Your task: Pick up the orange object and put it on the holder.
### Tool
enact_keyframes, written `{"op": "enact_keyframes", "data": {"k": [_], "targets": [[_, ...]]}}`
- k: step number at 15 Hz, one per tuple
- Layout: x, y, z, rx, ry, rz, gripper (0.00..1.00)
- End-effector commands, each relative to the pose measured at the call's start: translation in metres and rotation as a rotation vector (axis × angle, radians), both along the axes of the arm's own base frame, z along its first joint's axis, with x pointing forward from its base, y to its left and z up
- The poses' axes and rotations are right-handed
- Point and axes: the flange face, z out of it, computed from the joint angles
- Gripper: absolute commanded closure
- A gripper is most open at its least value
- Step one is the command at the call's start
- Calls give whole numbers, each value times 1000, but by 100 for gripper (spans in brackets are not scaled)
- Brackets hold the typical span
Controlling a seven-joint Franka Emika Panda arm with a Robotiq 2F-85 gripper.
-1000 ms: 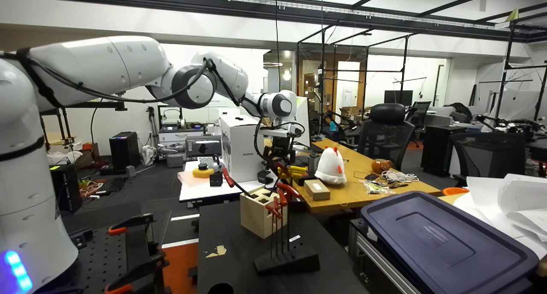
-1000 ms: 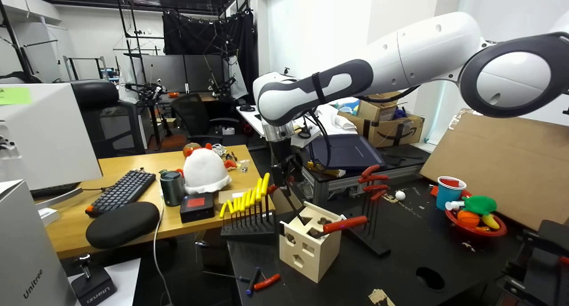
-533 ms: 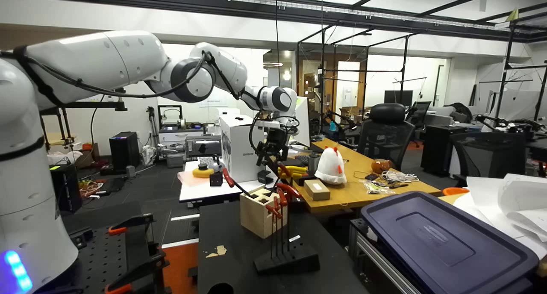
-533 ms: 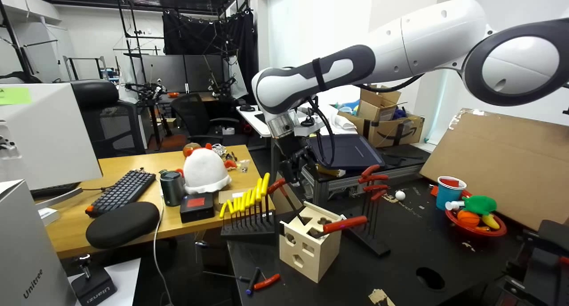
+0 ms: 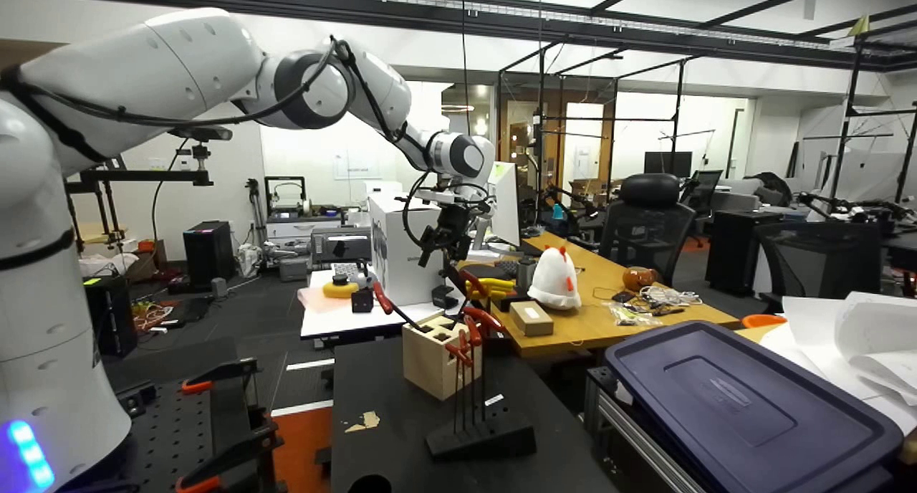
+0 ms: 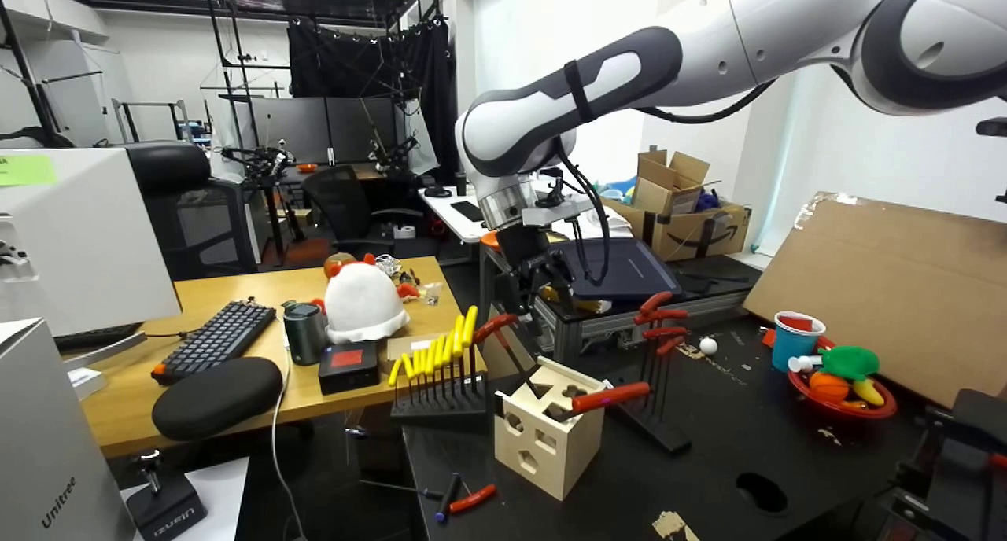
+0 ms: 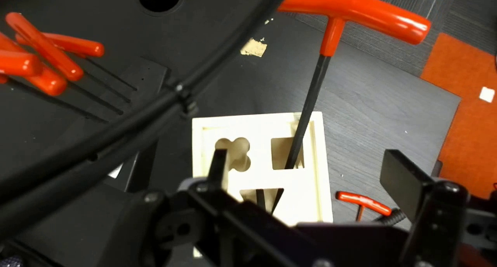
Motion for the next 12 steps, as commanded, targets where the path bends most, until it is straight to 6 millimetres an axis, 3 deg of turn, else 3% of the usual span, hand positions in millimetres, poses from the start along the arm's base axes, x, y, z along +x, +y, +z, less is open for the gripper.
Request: {"op": "enact_keyframes", "data": {"k": [1,7,12], "targets": [[-25,-2,12,52,1,-57,0],[-57,-4,9,75,-46,-100,0],[-78,-11,24,-3,-207,-258,0]]}}
